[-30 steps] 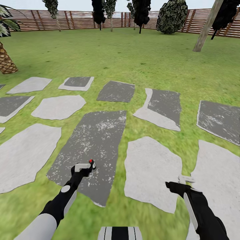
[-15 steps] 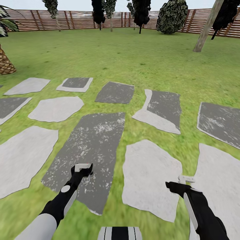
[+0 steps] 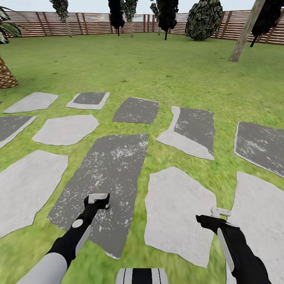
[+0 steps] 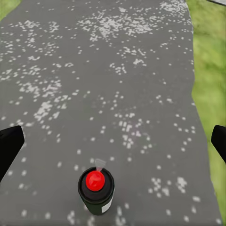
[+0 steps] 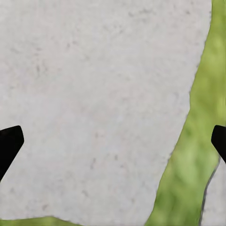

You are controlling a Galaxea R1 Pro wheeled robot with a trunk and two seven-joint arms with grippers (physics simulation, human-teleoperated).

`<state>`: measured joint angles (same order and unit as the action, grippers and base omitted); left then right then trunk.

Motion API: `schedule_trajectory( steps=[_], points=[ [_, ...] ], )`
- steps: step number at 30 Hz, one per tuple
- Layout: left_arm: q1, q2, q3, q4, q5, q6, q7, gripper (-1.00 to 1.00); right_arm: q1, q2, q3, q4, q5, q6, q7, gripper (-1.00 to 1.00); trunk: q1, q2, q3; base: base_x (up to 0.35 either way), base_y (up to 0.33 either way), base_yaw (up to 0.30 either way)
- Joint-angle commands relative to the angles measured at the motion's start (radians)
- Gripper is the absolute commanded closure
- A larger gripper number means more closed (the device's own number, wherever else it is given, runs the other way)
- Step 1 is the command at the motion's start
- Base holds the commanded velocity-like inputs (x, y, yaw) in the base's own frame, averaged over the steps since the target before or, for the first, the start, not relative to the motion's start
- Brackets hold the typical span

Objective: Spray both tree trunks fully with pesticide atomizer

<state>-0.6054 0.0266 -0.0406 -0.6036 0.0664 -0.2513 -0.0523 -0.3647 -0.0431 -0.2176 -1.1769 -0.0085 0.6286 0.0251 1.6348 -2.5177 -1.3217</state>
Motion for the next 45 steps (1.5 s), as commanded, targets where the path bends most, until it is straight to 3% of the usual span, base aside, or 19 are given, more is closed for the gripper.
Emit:
schedule_trajectory(
  steps=[1, 4, 21, 29, 38, 45],
  points=[
    [0.000, 0.001, -0.004, 0.001, 0.007, -0.003, -0.001, -1.00, 0.000, 0.000, -0.001, -0.001, -0.001, 0.005, 0.003, -1.00, 0.000, 0.000, -0.001, 0.001, 0.000, 0.000],
    [0.000, 0.001, -0.004, 0.001, 0.007, -0.002, -0.001, -1.00, 0.000, 0.000, -0.001, -0.001, -0.001, 0.005, 0.003, -1.00, 0.000, 0.000, -0.001, 0.000, 0.000, 0.000],
    [0.000, 0.002, -0.003, 0.006, 0.007, -0.004, -0.001, -1.00, 0.000, 0.000, -0.002, -0.001, -0.001, 0.005, 0.003, -1.00, 0.007, -0.004, -0.091, 0.000, 0.000, 0.000],
    [0.000, 0.004, -0.001, 0.053, 0.006, -0.078, -0.001, -1.00, 0.000, -0.001, -0.002, -0.001, -0.001, 0.005, 0.003, -1.00, 0.011, -0.006, -0.134, 0.000, 0.000, 0.000],
    [0.000, 0.005, 0.000, 0.058, 0.005, -0.091, -0.001, -1.00, 0.000, -0.001, -0.002, -0.001, -0.001, 0.005, 0.003, -1.00, 0.015, -0.008, -0.181, 0.000, 0.000, 0.000],
    [0.000, 0.007, 0.001, 0.057, 0.003, -0.091, -0.001, -1.00, 0.000, -0.001, -0.002, -0.001, -0.001, 0.005, 0.003, -1.00, 0.015, -0.008, -0.182, 0.000, 0.000, 0.000]
  ],
)
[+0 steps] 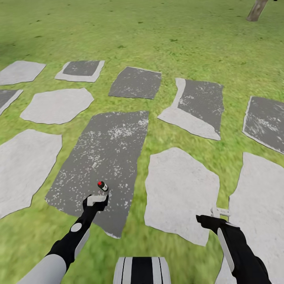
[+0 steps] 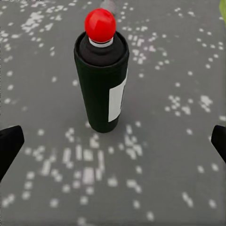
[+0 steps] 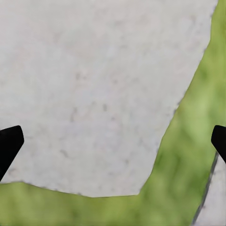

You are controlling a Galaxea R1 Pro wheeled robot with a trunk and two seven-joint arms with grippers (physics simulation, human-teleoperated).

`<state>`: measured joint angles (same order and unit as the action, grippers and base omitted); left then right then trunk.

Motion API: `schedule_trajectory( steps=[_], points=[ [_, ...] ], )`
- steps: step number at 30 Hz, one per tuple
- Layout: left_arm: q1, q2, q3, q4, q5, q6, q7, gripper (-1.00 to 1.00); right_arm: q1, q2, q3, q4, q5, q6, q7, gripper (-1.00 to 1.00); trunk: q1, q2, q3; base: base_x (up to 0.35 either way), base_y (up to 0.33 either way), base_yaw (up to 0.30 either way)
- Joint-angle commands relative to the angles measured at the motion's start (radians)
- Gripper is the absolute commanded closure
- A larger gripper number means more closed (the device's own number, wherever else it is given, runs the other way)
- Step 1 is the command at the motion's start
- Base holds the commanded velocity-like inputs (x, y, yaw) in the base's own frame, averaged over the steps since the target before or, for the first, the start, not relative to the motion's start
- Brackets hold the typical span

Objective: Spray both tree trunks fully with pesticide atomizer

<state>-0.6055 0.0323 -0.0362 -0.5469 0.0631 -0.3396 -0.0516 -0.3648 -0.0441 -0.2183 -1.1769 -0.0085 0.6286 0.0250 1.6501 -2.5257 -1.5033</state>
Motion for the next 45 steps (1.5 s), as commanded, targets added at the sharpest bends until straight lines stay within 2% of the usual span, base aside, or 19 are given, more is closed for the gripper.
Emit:
schedule_trajectory(
  steps=[1, 45],
  points=[
    [0.000, 0.001, -0.004, 0.001, 0.006, -0.003, -0.002, -1.00, 0.000, 0.000, -0.001, -0.001, -0.001, 0.005, 0.003, -1.00, 0.000, 0.000, -0.001, 0.000, 0.000, 0.000],
    [0.000, 0.000, -0.007, 0.001, 0.004, -0.004, -0.002, -1.00, 0.000, 0.000, -0.001, -0.001, -0.001, 0.005, 0.003, -1.00, 0.000, 0.000, -0.001, 0.057, 0.010, 0.000]
  ],
)
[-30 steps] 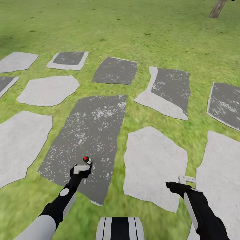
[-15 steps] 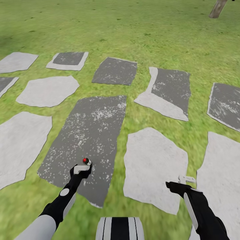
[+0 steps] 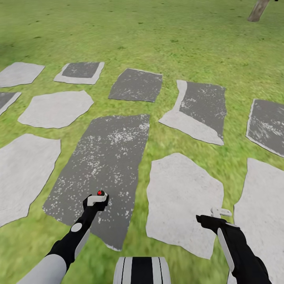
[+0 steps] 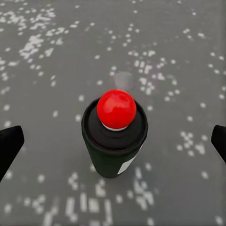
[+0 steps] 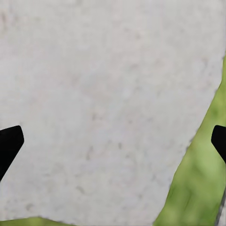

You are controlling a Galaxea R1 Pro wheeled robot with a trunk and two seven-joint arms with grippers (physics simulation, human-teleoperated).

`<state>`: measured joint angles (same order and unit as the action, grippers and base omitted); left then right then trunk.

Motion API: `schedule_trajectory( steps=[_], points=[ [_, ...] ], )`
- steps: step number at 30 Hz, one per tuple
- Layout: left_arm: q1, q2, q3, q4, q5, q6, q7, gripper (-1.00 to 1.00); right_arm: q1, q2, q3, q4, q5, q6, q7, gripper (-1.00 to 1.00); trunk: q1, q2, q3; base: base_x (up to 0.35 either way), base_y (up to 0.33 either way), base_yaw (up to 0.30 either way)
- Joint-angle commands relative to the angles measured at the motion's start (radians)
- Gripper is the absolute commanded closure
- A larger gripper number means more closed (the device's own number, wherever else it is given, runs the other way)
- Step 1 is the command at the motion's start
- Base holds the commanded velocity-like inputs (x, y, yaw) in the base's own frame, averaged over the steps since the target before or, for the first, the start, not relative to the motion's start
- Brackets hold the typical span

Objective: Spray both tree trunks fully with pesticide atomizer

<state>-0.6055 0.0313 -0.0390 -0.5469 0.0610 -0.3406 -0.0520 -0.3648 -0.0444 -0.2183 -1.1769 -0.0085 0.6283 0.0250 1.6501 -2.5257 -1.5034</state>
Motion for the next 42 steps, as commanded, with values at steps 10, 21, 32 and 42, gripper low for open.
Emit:
schedule_trajectory(
  steps=[10, 21, 32, 42],
  points=[
    [0.000, 0.001, -0.004, 0.001, 0.007, -0.004, -0.002, -1.00, 0.000, 0.000, -0.001, -0.001, -0.001, 0.005, 0.003, -1.00, 0.000, 0.000, -0.001, 0.000, 0.000, 0.000],
    [0.000, 0.001, -0.005, 0.001, 0.007, -0.003, -0.002, -1.00, 0.001, 0.001, 0.000, -0.007, 0.001, -0.174, 0.003, -1.00, 0.000, 0.000, -0.001, 0.000, 0.000, 0.000],
    [0.000, 0.001, -0.004, 0.001, 0.007, -0.003, -0.002, -1.00, 0.001, 0.001, 0.000, -0.007, 0.000, -0.295, 0.004, -1.00, 0.000, 0.000, -0.003, 0.000, 0.000, 0.005],
    [0.000, 0.001, -0.004, 0.001, 0.007, -0.003, -0.002, -1.00, 0.001, 0.001, 0.000, -0.009, -0.001, -0.297, 0.004, -1.00, 0.001, -0.001, -0.021, 0.000, 0.000, 0.042]
  ],
)
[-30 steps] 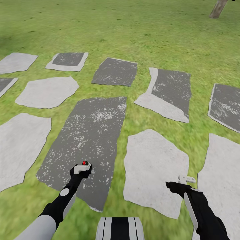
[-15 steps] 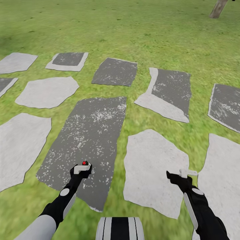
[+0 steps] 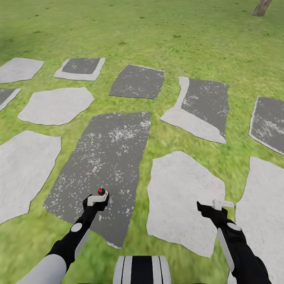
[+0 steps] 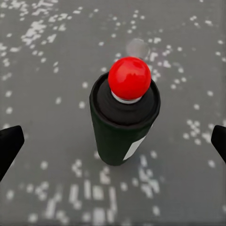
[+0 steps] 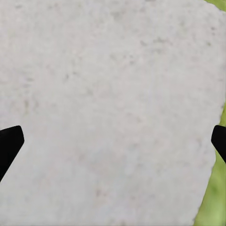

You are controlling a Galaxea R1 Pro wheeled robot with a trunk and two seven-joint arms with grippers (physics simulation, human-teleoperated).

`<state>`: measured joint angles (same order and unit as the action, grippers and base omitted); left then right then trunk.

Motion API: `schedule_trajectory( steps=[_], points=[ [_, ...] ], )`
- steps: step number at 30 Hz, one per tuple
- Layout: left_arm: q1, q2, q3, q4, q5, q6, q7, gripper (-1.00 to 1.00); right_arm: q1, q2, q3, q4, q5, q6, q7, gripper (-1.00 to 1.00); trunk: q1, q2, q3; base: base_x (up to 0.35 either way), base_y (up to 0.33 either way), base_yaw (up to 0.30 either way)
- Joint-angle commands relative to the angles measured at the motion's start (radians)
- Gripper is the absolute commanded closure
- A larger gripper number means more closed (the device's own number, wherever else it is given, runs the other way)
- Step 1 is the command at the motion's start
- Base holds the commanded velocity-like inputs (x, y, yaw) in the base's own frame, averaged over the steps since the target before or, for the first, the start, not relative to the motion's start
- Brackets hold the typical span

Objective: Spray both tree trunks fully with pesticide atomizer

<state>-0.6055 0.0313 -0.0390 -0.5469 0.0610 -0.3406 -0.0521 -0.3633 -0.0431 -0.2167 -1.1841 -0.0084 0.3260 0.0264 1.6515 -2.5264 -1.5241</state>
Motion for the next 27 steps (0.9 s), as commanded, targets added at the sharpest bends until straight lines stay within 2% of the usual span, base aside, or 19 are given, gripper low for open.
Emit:
schedule_trajectory(
  steps=[1, 3, 8, 27],
  points=[
    [0.000, 0.001, -0.004, 0.001, 0.007, -0.003, -0.002, -1.00, 0.000, 0.000, -0.001, -0.002, 0.000, 0.005, 0.003, -1.00, 0.000, 0.000, -0.001, 0.000, 0.000, 0.003],
    [0.000, 0.001, -0.004, 0.001, 0.007, -0.003, -0.002, -1.00, 0.000, 0.000, -0.001, -0.001, 0.000, 0.005, 0.003, -1.00, 0.000, 0.000, -0.001, 0.000, 0.000, 0.001],
    [0.000, 0.001, -0.004, 0.001, 0.007, -0.003, -0.002, -1.00, 0.000, 0.000, -0.001, 0.000, -0.005, 0.005, 0.003, -1.00, 0.002, -0.001, -0.020, 0.000, 0.000, 0.000],
    [0.000, 0.001, -0.005, 0.001, 0.006, -0.003, -0.002, -1.00, 0.000, 0.000, -0.001, 0.000, -0.001, 0.005, 0.003, -1.00, 0.002, -0.001, -0.022, 0.033, -0.008, 0.000]
  ],
)
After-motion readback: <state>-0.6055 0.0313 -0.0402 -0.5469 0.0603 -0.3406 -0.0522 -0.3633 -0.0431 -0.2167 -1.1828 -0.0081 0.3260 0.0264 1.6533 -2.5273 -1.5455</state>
